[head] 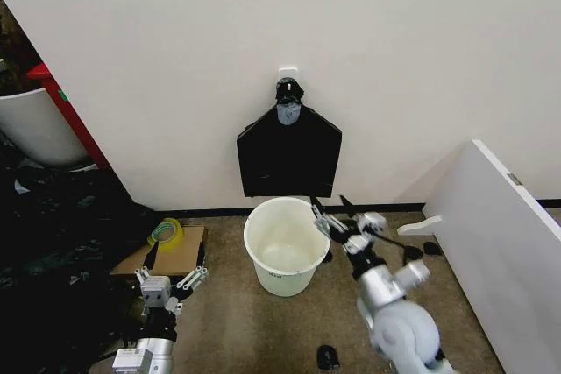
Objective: Place the garbage bag over the trash bin.
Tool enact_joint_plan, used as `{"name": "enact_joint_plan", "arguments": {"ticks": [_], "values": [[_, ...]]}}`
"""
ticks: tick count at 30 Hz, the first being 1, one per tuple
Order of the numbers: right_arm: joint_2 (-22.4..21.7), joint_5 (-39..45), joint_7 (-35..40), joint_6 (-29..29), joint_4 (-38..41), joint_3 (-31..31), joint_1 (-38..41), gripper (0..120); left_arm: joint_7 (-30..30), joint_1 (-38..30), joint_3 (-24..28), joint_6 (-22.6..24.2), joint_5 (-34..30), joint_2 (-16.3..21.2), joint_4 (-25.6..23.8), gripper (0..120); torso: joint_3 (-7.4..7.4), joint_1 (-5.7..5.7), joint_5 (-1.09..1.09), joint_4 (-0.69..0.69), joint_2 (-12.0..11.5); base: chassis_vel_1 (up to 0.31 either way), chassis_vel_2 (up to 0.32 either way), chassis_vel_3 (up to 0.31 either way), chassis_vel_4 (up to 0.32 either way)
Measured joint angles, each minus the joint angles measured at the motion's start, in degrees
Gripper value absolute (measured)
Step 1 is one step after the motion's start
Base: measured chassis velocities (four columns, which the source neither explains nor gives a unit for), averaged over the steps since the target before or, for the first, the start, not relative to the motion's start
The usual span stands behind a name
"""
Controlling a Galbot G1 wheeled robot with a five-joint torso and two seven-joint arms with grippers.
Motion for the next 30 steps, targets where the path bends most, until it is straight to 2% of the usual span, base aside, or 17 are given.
{"name": "enact_joint_plan", "arguments": {"ticks": [3,5,6,10,11,14,17,23,29,30], "values": [[0.2,2.2,-0.1,-1.0,-1.3,-0.8,2.3,100,0.0,0.1,-0.2,0.0,0.2,-0.2,0.1,100,0.0,0.0,0.0,0.0,0.0,0.0,0.0,0.0,0.0],[1.9,5.9,0.0,-2.7,-4.7,-2.7,8.3,100,0.0,0.2,-0.5,0.0,0.6,-0.7,0.3,100,0.0,0.0,-0.02,0.0,0.0,0.0,0.0,0.0,0.0],[1.9,5.9,0.0,-2.7,-4.7,-2.7,8.3,100,0.0,0.2,-0.5,0.0,0.6,-0.7,0.3,100,0.0,0.0,-0.02,0.0,0.0,0.0,0.0,0.0,0.0],[6.6,15.1,1.4,-5.4,-14.3,-4.6,20.7,100,-0.2,0.7,-0.8,0.0,1.2,-1.1,0.5,100,0.0,0.0,0.0,0.0,0.0,0.0,0.0,0.0,0.0],[6.6,15.1,1.4,-5.4,-14.3,-4.6,20.7,100,-0.2,0.7,-0.8,0.0,1.2,-1.1,0.5,100,0.0,0.0,0.0,0.0,0.0,0.0,0.0,0.0,0.0],[10.7,18.9,3.2,-5.7,-22.4,-4.2,28.7,100,-0.4,1.2,-0.3,0.0,1.5,-1.6,0.8,100,0.0,0.01,-0.02,0.02,0.0,0.0,0.0,0.0,0.0],[12.4,19.8,3.7,-5.7,-25.3,-3.1,31.7,100,-0.5,1.4,-0.2,0.0,1.9,-1.8,0.8,100,0.0,0.0,-0.01,0.01,0.0,0.0,0.0,0.0,0.0],[13.1,19.9,4.4,-6.0,-27.1,-2.0,33.8,98,-0.8,1.4,-0.8,0.0,2.1,-2.0,0.8,100,0.0,0.0,0.0,-0.01,0.0,0.0,0.0,0.0,0.0],[12.9,19.9,4.5,-6.2,-28.2,-1.7,34.5,74,-1.1,1.1,-1.0,0.5,1.7,-3.7,0.2,100,0.0,0.0,0.0,0.0,0.0,0.0,0.0,0.0,0.0],[12.9,19.9,4.5,-6.2,-28.2,-1.7,34.5,74,-1.1,1.1,-1.0,0.5,1.7,-3.7,0.2,100,0.0,0.0,0.0,0.0,0.0,0.0,0.0,0.0,0.0]]}}
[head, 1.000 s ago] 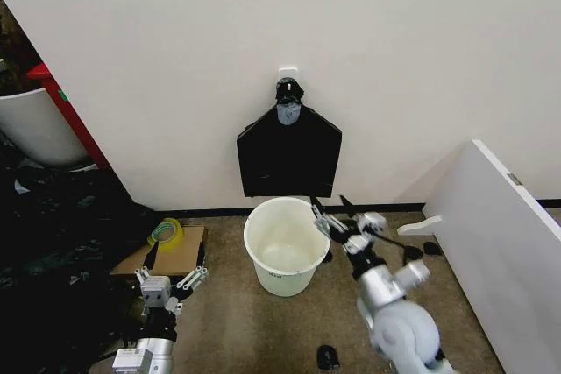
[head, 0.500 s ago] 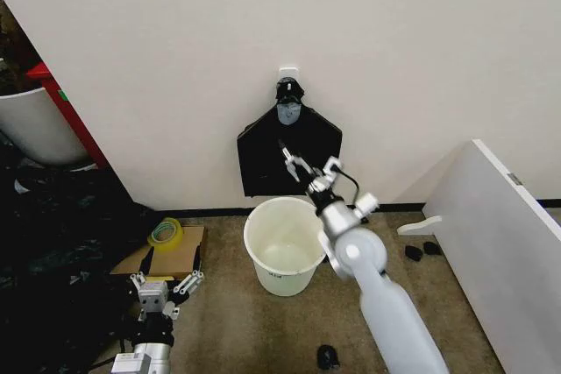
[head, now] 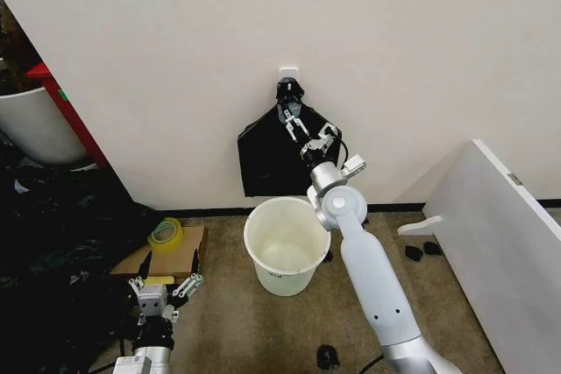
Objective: Place the garbage bag over the trash bin.
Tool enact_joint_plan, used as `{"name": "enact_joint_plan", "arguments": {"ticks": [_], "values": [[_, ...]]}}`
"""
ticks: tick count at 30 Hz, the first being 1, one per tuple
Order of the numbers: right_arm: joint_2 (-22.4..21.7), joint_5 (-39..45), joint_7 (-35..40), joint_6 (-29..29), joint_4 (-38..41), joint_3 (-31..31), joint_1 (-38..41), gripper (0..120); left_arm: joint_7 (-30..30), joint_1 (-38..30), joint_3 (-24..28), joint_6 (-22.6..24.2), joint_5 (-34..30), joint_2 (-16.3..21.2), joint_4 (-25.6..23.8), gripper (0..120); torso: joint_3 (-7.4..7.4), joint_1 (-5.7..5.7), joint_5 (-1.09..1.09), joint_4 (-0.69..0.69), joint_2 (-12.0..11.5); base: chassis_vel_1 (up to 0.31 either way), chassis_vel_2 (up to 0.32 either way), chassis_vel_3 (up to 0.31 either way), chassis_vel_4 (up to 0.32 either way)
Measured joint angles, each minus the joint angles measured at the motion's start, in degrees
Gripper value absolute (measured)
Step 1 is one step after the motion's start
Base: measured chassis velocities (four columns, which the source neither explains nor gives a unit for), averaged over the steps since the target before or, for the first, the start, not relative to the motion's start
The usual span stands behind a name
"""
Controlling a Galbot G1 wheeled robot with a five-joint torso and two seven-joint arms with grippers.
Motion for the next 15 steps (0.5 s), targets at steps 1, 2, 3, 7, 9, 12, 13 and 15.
{"name": "enact_joint_plan", "arguments": {"ticks": [1,2,3,7,9,12,13,15], "values": [[0.0,0.0,0.0,0.0,0.0,0.0,0.0,71,0.0,0.0,0.0,0.0,0.0,-0.1,0.0,100,0.0,0.0,0.0,0.0,0.0,0.0,0.0,0.0,0.0],[0.0,0.0,0.0,0.0,0.1,-0.1,-0.1,64,0.0,0.0,0.1,0.0,0.1,-0.2,0.0,100,0.0,0.0,0.0,0.01,0.0,0.0,0.0,0.0,0.0],[0.0,0.0,0.0,0.0,0.3,-0.1,-0.1,59,-0.1,-0.1,0.2,0.0,0.2,-0.2,0.0,100,0.0,0.0,0.0,0.01,0.0,0.0,0.0,0.0,0.0],[0.1,0.0,0.0,0.1,0.6,0.0,-0.1,44,-0.3,0.0,0.2,0.0,0.3,-0.1,0.0,100,0.0,0.0,0.0,0.01,0.0,0.0,0.0,0.0,0.0],[0.1,0.0,0.0,0.2,0.6,-0.1,-0.2,41,-0.4,0.0,0.2,0.0,0.4,0.0,0.0,100,0.0,-0.01,0.0,0.01,0.0,0.0,0.0,0.0,0.0],[0.0,-0.1,0.1,0.3,0.7,-0.1,-0.5,30,-0.4,0.1,0.1,-0.1,0.4,-0.1,0.0,100,0.0,-0.01,0.0,0.01,0.0,0.0,0.0,0.0,0.0],[0.0,-0.2,0.1,0.3,0.8,-0.1,-0.6,25,-0.4,0.1,0.0,-0.1,0.5,-0.3,-0.2,100,0.0,-0.01,0.0,0.01,0.0,0.0,0.0,0.0,0.0],[-0.3,-0.3,-0.1,0.5,1.3,-0.1,-1.2,16,-0.4,0.1,-0.2,-0.2,0.6,-0.7,-0.4,100,0.0,-0.01,0.0,0.01,0.0,0.0,0.0,0.0,0.0]]}}
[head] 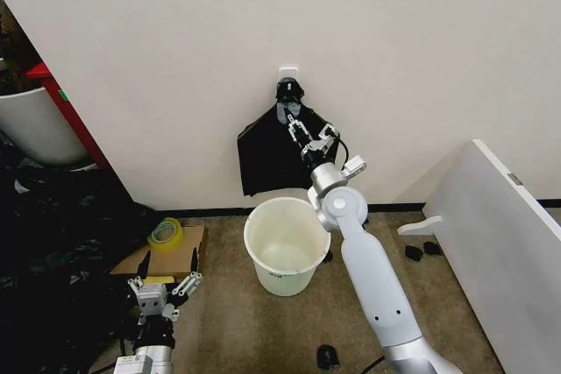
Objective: Place the garbage bag over the trash bin.
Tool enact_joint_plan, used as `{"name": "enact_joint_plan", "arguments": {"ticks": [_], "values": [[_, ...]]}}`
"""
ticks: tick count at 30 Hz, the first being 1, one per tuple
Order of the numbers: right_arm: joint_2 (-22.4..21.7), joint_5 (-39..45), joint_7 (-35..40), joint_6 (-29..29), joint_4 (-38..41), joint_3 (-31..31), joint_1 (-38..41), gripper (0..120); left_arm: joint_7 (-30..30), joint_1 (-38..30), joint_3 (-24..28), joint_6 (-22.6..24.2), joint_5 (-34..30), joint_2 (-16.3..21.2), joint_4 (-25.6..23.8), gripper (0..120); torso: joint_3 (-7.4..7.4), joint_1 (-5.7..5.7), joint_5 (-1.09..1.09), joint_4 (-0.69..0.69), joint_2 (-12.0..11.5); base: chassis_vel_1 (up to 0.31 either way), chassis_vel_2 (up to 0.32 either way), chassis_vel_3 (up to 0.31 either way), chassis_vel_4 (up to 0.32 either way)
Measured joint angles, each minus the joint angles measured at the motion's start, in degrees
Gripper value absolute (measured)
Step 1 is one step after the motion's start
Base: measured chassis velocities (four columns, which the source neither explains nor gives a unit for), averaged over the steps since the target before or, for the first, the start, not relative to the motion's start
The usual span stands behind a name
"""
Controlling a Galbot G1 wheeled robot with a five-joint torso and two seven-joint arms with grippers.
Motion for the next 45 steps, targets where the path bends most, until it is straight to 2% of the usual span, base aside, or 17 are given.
{"name": "enact_joint_plan", "arguments": {"ticks": [1,6,13,17,21,26,28,34,45], "values": [[0.0,0.0,0.0,0.0,0.0,0.0,0.0,16,0.0,0.0,0.0,0.0,0.0,0.0,0.0,100,0.0,0.0,0.0,0.0,0.0,0.0,0.0,0.0,0.0],[-0.7,-0.8,-0.6,0.7,0.6,-0.6,-0.7,0,0.0,0.0,0.1,-0.1,0.4,-0.2,0.0,100,0.0,0.0,0.0,0.0,0.0,0.0,0.0,0.0,0.0],[-1.7,-1.7,-1.0,1.5,1.8,-1.5,-1.6,0,-0.1,-0.1,0.2,-0.3,0.9,-0.1,0.0,100,0.0,0.0,0.0,0.0,0.0,0.0,0.0,0.0,0.0],[-3.7,-5.4,-1.5,2.2,5.3,-2.5,-6.6,0,-0.2,-0.2,0.3,-0.4,0.9,0.1,0.6,100,0.0,0.0,0.0,0.0,0.0,0.0,0.0,0.0,0.0],[-7.6,-12.2,-2.4,2.9,11.1,-3.4,-14.1,0,-0.3,-0.8,1.0,-0.4,0.9,0.3,1.4,100,-0.01,0.0,0.01,0.0,0.0,0.0,0.0,0.0,0.0],[-11.1,-18.2,-2.9,3.9,16.7,-4.0,-19.3,0,-0.3,-1.3,1.3,-0.3,0.9,0.6,1.5,100,-0.01,0.0,0.0,-0.01,0.0,0.0,0.0,0.0,0.0],[-12.6,-23.5,-3.6,5.3,20.2,-4.3,-23.8,0,-0.4,-1.6,1.6,-0.2,0.9,0.8,1.6,100,-0.01,0.0,0.01,0.0,0.0,0.0,0.0,0.0,0.0],[-12.9,-33.8,-5.1,9.4,24.4,-4.7,-32.8,0,-0.4,-2.0,2.0,-0.2,0.8,1.3,1.8,100,-0.01,0.0,0.0,0.0,0.0,0.0,0.0,0.0,0.0],[-13.0,-48.5,-8.7,17.7,25.6,-4.7,-44.7,0,-0.5,-2.9,2.2,-0.2,-0.7,2.1,2.1,100,-0.01,-0.01,-0.01,0.0,0.0,0.0,0.0,0.0,0.0]]}}
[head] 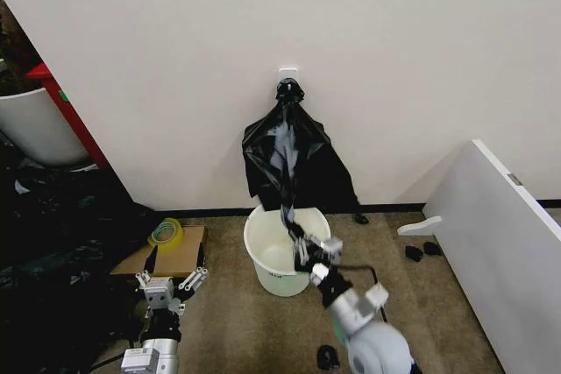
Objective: Place the garbage bag over the trash bin.
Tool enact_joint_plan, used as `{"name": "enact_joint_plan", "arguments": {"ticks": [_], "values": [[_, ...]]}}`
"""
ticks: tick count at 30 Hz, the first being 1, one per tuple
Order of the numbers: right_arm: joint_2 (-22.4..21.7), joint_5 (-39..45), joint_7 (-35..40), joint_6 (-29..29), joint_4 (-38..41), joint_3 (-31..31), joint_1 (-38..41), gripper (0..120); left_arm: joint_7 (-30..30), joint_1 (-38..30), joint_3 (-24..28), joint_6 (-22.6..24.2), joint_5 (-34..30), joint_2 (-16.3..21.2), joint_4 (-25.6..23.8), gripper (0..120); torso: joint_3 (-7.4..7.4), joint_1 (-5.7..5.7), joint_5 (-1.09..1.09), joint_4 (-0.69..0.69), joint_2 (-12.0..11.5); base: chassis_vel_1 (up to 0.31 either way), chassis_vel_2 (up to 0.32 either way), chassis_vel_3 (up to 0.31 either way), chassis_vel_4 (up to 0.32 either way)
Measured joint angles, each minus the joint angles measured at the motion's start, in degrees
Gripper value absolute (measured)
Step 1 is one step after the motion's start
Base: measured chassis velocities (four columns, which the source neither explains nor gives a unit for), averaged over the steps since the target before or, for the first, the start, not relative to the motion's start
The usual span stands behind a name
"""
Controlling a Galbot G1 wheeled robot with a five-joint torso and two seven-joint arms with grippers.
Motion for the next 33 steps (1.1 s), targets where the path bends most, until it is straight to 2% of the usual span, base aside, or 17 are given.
{"name": "enact_joint_plan", "arguments": {"ticks": [10,15,18,25,29,33], "values": [[-2.3,-9.6,-5.8,7.1,0.4,1.3,-6.7,0,-0.1,-0.2,0.2,0.0,-0.5,0.0,0.0,100,0.0,0.0,0.01,0.0,0.0,0.0,0.0,0.0,0.0],[-2.9,-10.0,-8.2,9.2,0.1,2.1,-7.4,0,-0.2,-0.2,0.2,0.0,-0.5,0.0,0.0,100,0.0,0.0,0.01,0.0,0.0,0.0,0.0,0.0,0.0],[-3.5,-9.5,-13.2,11.7,-0.5,3.6,-8.1,0,-0.2,0.0,0.2,-0.2,-0.5,-0.1,0.0,100,0.0,0.01,0.01,0.01,0.0,0.0,0.0,0.0,0.0],[-4.4,-11.2,-19.5,14.6,-1.2,6.1,-8.6,0,-0.4,0.5,0.0,-0.3,-0.5,-0.3,-0.1,100,0.0,0.01,0.0,0.0,0.0,0.0,0.0,0.0,0.0],[-4.1,-11.7,-19.4,14.9,-1.5,6.2,-8.3,0,-0.4,0.6,0.1,-0.4,-0.4,-0.3,-0.3,100,0.0,0.01,0.0,0.0,0.0,0.0,0.0,0.0,0.0],[-2.8,-11.4,-15.8,14.4,-1.5,5.7,-6.6,0,-0.5,0.6,0.3,-0.4,-0.2,0.1,-1.3,100,0.01,0.01,0.0,0.01,0.0,0.0,0.0,0.0,0.0]]}}
